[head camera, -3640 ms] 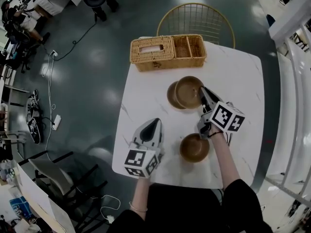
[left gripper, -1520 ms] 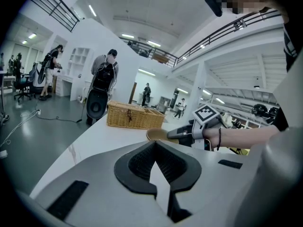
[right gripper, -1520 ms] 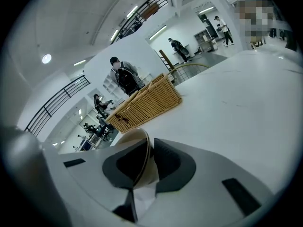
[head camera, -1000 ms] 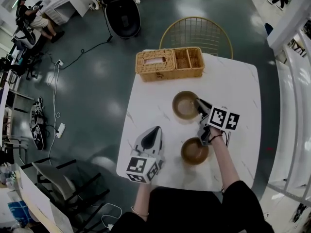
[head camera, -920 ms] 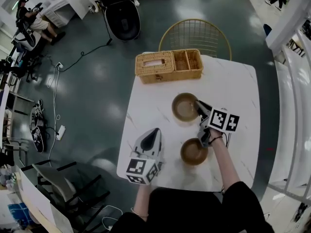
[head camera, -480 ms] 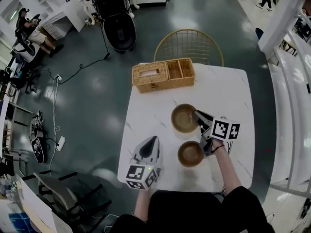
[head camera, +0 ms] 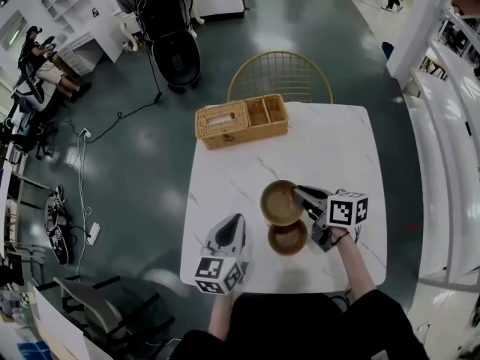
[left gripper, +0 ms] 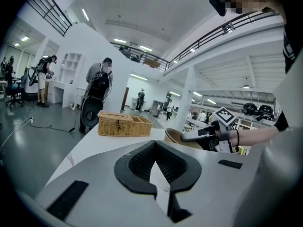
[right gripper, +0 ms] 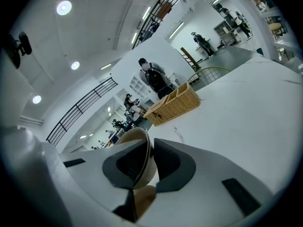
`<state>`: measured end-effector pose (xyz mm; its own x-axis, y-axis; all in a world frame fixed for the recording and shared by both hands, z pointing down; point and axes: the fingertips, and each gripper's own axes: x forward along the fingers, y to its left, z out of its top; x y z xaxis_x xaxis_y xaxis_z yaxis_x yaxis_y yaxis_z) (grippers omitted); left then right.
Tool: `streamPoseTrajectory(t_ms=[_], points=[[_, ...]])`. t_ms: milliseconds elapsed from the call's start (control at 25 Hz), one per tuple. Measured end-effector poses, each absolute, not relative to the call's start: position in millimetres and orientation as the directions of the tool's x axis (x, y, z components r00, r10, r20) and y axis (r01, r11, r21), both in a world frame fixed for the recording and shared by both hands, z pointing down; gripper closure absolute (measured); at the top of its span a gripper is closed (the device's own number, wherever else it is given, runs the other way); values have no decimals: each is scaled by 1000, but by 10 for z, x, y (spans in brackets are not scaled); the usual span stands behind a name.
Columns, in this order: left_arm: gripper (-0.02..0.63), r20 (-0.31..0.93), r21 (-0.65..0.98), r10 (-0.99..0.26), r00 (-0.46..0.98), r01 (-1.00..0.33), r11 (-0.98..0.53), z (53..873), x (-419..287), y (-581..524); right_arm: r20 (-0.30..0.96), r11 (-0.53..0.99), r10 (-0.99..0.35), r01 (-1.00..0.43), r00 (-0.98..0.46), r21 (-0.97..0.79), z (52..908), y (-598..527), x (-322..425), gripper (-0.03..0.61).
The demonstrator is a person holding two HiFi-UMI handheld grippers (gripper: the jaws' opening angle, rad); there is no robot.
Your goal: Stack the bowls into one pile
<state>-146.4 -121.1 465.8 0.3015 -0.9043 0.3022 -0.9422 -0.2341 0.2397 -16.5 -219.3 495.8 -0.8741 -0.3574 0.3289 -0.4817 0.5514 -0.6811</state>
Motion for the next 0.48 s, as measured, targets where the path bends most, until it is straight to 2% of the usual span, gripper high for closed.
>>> streamPoseTrajectory(t_ms=[480], points=[[600,319,237,-893,317,-939,-249,4665,-1290,-1163,398,597,-240,-458,-885,-658,5109,-1784,-25,534]])
